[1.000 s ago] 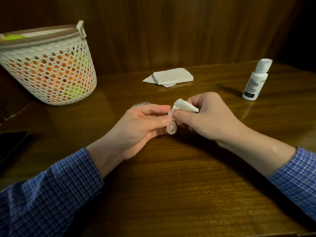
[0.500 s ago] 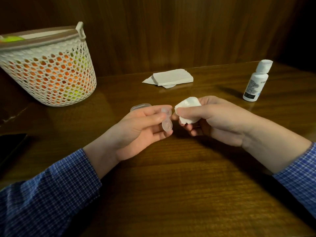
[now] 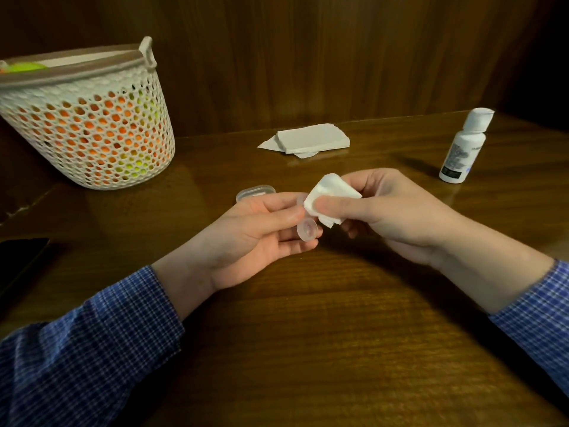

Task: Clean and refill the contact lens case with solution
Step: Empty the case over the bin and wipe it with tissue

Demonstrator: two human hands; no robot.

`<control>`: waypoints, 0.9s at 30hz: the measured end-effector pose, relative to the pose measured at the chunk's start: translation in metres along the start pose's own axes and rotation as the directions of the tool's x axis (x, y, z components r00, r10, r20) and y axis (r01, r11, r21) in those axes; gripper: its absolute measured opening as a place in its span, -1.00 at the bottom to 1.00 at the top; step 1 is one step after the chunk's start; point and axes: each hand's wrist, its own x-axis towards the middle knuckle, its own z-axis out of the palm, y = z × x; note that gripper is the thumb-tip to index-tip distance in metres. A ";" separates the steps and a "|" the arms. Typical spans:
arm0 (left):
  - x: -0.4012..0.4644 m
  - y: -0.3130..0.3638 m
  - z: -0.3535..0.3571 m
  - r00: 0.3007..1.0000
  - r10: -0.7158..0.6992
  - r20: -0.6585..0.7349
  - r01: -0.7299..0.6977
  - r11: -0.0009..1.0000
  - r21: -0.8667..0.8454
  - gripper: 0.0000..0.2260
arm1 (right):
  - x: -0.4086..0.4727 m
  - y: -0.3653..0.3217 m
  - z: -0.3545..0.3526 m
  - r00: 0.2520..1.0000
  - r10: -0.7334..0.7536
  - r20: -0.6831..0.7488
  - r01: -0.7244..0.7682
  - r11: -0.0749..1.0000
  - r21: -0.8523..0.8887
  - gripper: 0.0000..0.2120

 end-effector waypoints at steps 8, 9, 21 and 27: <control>-0.002 0.003 0.002 0.997 -0.072 0.040 0.068 0.993 0.099 -0.65 | -0.002 -0.002 0.002 0.998 0.002 -0.055 -0.012 0.983 -0.182 -0.72; -0.003 0.005 0.002 0.994 -0.097 0.050 0.092 0.991 0.100 -0.65 | -0.003 -0.003 0.003 0.998 -0.007 -0.056 -0.005 0.978 -0.208 -0.74; -0.002 0.009 0.002 0.982 -0.184 0.039 0.182 0.982 0.045 -0.68 | -0.005 -0.002 0.018 0.971 -0.023 -0.236 -0.034 0.971 -0.236 -0.80; -0.001 0.001 0.001 0.998 -0.063 -0.022 0.062 0.998 -0.008 -0.67 | 0.001 0.003 0.022 0.935 0.289 -0.205 -0.247 0.946 0.210 -0.67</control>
